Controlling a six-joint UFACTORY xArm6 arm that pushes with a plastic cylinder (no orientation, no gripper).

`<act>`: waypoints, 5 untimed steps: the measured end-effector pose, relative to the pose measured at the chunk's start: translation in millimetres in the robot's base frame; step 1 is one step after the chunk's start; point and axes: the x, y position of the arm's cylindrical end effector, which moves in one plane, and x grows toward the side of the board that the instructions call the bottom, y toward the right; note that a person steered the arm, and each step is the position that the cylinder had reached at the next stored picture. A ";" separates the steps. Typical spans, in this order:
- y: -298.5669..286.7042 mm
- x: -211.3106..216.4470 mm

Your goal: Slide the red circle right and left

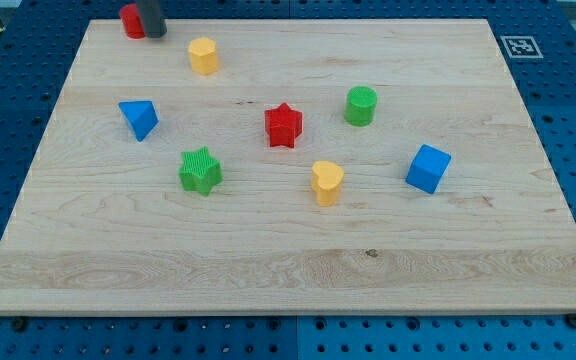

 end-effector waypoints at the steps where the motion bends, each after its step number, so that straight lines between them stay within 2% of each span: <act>1: 25.7 -24.6; 4: 2.3 -24.9; 5: 28.8 -1.8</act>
